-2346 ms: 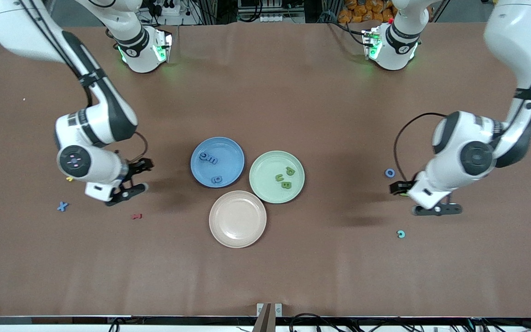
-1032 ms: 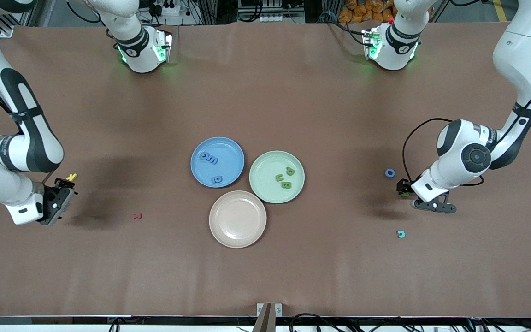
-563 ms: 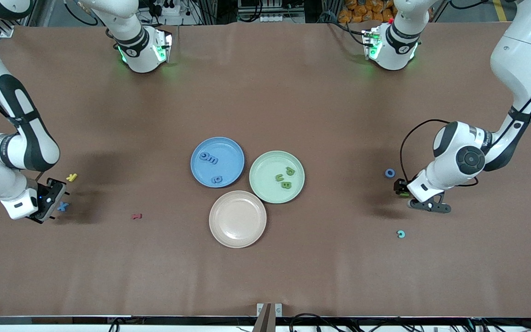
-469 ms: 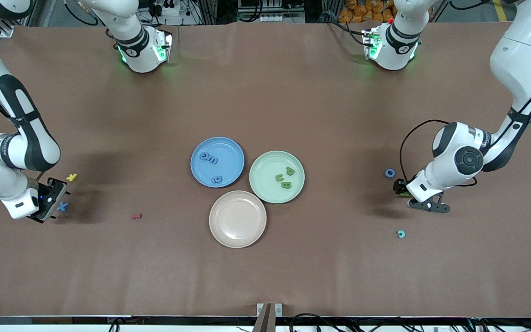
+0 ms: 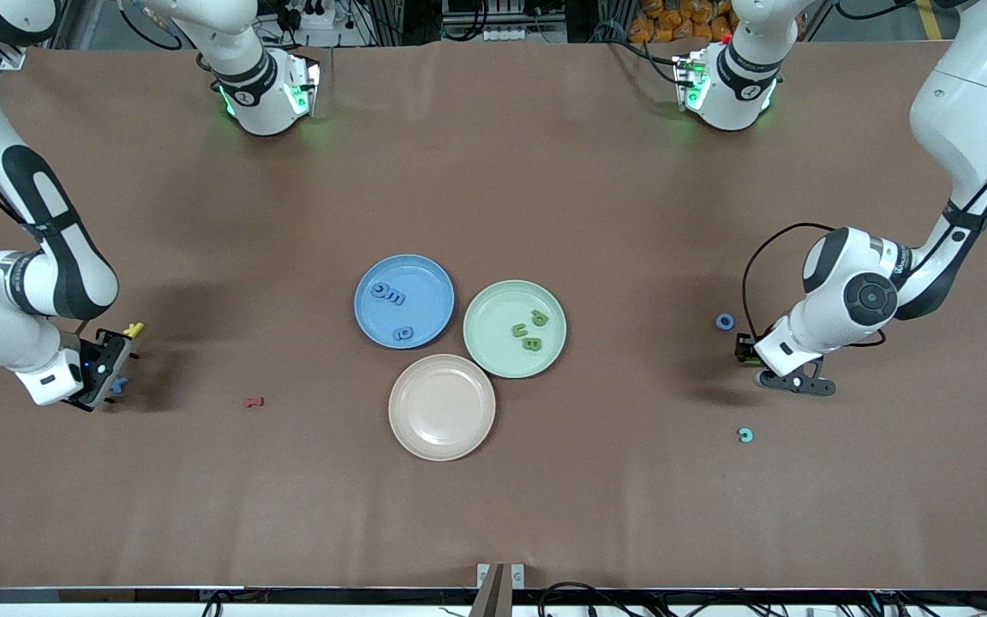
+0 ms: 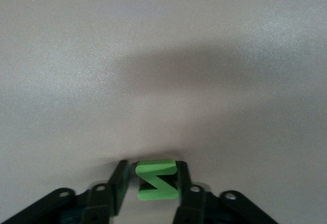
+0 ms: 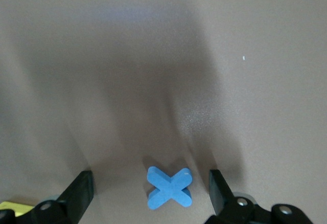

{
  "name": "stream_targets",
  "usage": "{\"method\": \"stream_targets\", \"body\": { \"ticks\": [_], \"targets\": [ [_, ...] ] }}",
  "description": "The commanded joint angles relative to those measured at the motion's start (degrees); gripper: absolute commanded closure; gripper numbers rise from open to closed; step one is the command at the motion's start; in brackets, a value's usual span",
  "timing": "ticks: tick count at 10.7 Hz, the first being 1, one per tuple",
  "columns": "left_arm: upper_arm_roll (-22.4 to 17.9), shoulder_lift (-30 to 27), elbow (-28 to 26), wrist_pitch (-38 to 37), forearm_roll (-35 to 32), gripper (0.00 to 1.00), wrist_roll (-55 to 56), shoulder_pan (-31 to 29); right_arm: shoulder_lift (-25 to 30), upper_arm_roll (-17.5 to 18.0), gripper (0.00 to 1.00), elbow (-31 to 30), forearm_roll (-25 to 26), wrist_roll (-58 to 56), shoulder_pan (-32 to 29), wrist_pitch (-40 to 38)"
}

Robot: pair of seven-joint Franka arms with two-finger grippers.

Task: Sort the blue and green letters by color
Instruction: 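Grasp the blue X with the right gripper while the left gripper grasps green N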

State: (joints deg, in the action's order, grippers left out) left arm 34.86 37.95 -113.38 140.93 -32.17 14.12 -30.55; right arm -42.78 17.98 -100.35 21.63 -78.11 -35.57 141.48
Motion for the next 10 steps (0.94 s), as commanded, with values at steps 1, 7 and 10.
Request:
{"method": "stream_targets", "body": {
  "ticks": [1,7,10],
  "targets": [
    [-0.1,0.5,0.5,0.7,-2.0,0.99,2.0,0.2,-0.7,0.9,0.00,0.2,1.0,-1.3,-1.3,0.9],
    [0.6,-2.2,4.7,-0.1,-1.2,1.00,11.6,9.3,-0.6,1.0,1.00,0.6,0.4,-6.9,-1.3,0.9],
    [0.6,-2.8,6.9,-0.1,-1.0,1.00,27.9,18.4,-0.4,1.8,1.00,1.8,0.0,-6.4,-1.1,0.2]
  ]
}}
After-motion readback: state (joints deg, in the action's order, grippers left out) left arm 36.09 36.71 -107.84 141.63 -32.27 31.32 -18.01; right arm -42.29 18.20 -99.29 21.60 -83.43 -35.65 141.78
